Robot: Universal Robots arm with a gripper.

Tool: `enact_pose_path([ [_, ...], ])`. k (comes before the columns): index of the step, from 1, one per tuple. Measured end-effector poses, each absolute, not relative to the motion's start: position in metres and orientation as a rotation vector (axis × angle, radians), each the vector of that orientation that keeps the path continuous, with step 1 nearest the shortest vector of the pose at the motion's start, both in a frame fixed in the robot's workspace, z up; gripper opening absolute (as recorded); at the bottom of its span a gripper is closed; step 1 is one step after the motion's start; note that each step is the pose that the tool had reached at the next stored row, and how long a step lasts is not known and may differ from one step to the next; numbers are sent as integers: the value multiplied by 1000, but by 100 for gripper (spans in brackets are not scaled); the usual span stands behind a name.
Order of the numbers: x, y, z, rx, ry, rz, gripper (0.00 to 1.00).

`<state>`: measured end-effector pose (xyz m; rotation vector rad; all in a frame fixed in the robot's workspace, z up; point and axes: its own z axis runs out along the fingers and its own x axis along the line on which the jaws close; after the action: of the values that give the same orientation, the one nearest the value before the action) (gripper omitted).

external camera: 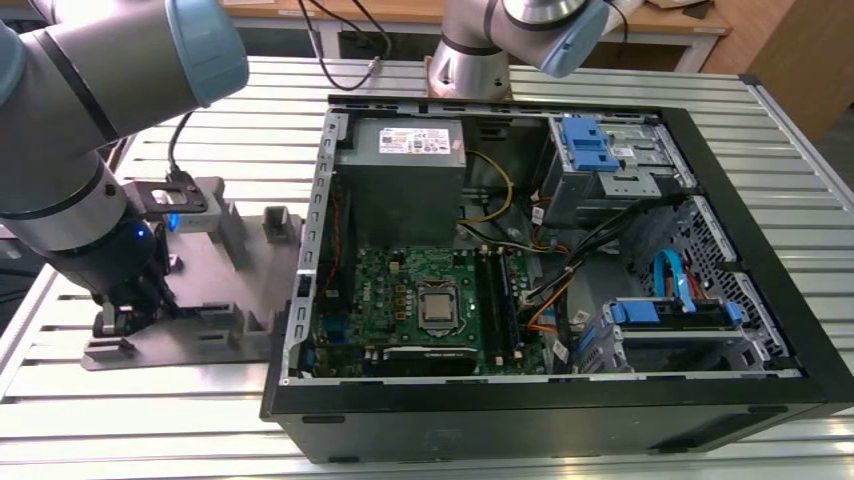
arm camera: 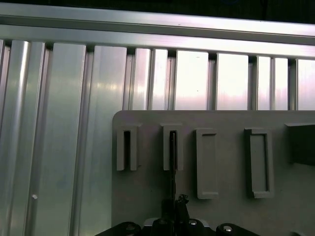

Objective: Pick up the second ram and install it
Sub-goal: 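Pick up the second ram and move it above second insertion slot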

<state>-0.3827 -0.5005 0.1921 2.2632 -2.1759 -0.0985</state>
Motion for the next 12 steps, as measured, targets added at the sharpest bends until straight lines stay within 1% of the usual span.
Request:
enact_pose_path([
  [12,-383,-501,193,2263,-2176,-99,11],
])
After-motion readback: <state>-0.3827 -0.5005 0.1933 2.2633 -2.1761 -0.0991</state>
